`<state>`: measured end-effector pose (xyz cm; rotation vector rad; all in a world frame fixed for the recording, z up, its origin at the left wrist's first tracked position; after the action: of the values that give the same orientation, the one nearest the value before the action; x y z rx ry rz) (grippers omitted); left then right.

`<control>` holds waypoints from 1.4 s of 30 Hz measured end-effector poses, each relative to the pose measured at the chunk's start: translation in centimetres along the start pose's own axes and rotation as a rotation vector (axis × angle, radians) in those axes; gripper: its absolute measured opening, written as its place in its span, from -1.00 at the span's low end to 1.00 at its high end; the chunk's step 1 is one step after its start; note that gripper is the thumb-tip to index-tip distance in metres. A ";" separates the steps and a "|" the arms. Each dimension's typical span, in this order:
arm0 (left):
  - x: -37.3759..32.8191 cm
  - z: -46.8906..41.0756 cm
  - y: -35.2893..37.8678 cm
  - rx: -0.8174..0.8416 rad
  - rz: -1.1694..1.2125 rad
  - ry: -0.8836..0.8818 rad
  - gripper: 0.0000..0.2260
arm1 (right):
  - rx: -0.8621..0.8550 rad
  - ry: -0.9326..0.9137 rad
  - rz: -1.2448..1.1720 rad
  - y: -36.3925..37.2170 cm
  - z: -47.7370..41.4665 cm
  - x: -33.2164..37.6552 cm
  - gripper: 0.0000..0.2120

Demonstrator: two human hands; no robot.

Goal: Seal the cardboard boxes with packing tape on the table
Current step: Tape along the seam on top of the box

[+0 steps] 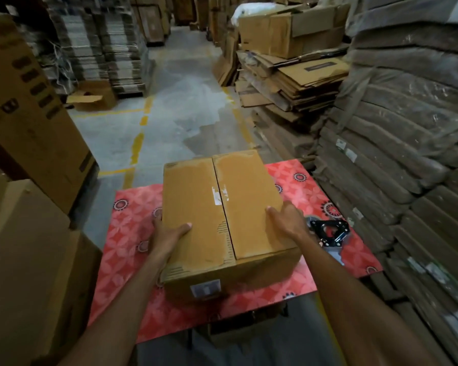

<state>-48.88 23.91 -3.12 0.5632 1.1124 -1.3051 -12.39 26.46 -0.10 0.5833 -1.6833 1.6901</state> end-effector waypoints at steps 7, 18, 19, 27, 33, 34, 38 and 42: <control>-3.2 -1.9 1.0 0.107 -0.279 0.178 -0.16 | -0.103 0.185 -0.208 -2.4 -0.2 -7.2 -0.63; -4.1 -4.4 1.7 -0.018 -0.512 0.187 0.08 | -0.058 0.527 0.023 -1.7 2.6 -19.7 -0.75; -4.2 -4.4 1.8 -0.023 -0.515 0.184 0.09 | -0.045 0.543 0.029 -1.1 2.2 -20.8 -0.74; -3.6 -4.3 1.9 -0.026 -0.474 0.131 -0.12 | 0.003 0.587 -0.083 -0.7 0.3 -21.7 -0.89; -3.2 0.7 5.3 -0.139 -0.376 0.098 -0.12 | -0.250 0.458 -0.700 -6.2 -3.2 -16.2 -0.82; -2.9 2.0 6.2 -0.159 -0.354 0.086 -0.12 | -0.291 0.424 -0.684 -8.0 -3.9 -15.1 -0.85; -1.6 6.3 9.8 -0.174 -0.353 0.045 -0.14 | -0.248 0.306 -0.825 -11.9 -5.4 -8.5 -0.87; -4.4 5.4 10.7 -0.274 -0.690 0.347 -0.42 | 0.066 0.102 -0.993 -11.0 -4.8 0.5 -0.85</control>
<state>-36.61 23.88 0.36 0.1971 1.8471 -1.6296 -4.11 30.63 7.49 1.1060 -0.9697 1.0088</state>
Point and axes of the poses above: each hand's wrist, its own z-axis away from the middle knuckle, its own y-axis out of the palm, x = y × z, the point moved 6 cm from there along -z, towards the middle knuckle, and after that the axes turned 10 degrees about -y, right-handed, at the moved point
